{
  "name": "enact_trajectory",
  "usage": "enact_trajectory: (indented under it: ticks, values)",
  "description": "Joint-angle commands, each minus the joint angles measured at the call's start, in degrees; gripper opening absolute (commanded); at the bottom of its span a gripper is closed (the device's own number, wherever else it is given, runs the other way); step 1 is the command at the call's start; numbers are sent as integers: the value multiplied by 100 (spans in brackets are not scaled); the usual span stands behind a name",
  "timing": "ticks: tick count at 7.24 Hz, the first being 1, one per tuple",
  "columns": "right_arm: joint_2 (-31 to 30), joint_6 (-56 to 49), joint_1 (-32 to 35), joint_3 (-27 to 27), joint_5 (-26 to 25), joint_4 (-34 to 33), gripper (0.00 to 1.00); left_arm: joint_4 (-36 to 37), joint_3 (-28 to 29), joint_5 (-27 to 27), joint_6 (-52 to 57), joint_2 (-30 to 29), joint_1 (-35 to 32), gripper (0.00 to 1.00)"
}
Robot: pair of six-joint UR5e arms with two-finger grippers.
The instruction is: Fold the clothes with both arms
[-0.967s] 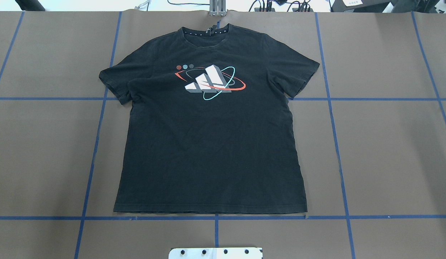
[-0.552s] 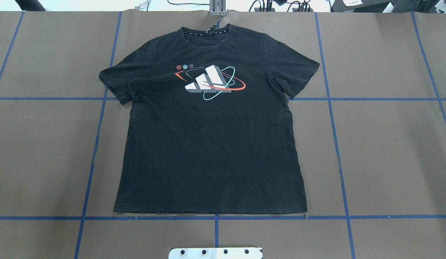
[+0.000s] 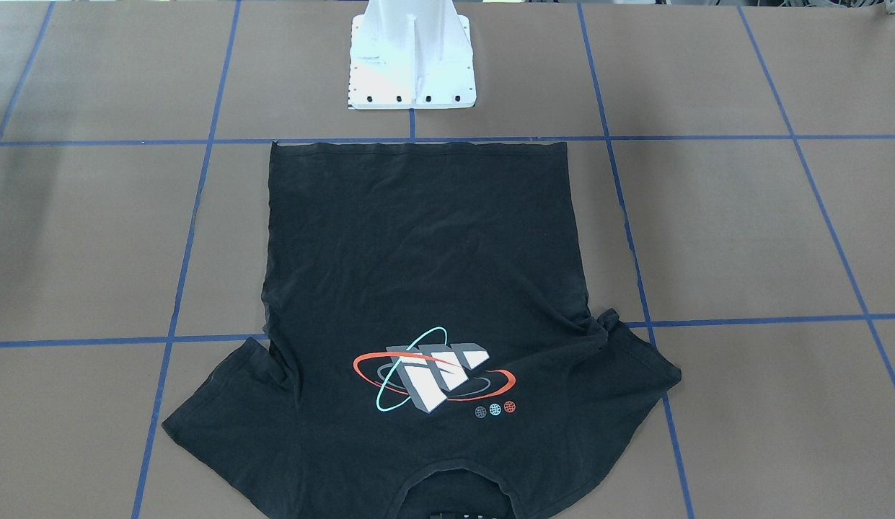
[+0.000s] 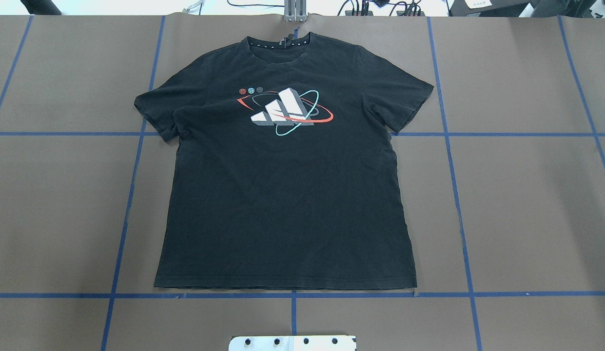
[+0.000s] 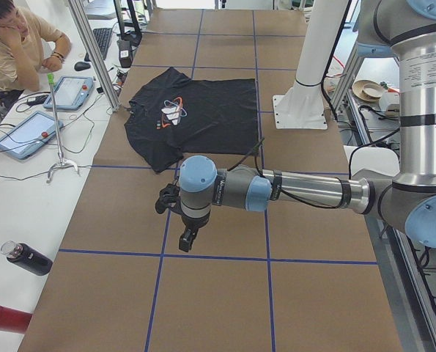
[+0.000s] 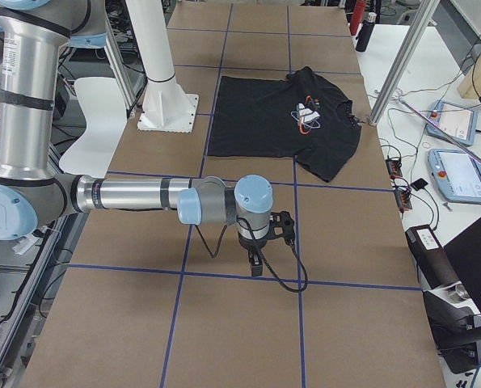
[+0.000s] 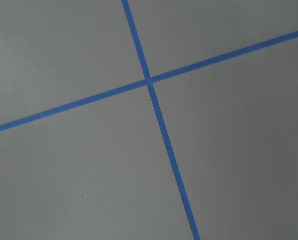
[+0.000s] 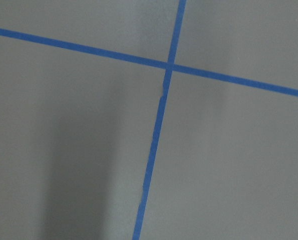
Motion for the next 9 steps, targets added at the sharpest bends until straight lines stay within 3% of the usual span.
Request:
enact_trajectory:
  ticks: [1, 3, 4, 6, 7, 9]
  values:
    - [96, 9, -6, -48, -16, 1364, 100, -1391, 95, 45, -26, -46, 0, 100]
    - [866, 183, -6, -625, 36, 1659, 100, -1669, 139, 2, -166, -474, 0, 100]
    - [1140, 671, -15, -898, 54, 1694, 100, -1930, 365, 45, -166, -1069, 26, 100]
    - [1721, 808, -50, -1295, 80, 1694, 100, -2657, 1390, 1, -210, -1949, 157, 100]
    - [2071, 1191, -259, -1453, 72, 1686, 100, -3298, 1944, -7, -802, -2188, 254, 100]
    - [2756, 2849, -1293, -1533, -338, 1703, 100, -4302, 2073, 45, -2323, -2296, 972, 100]
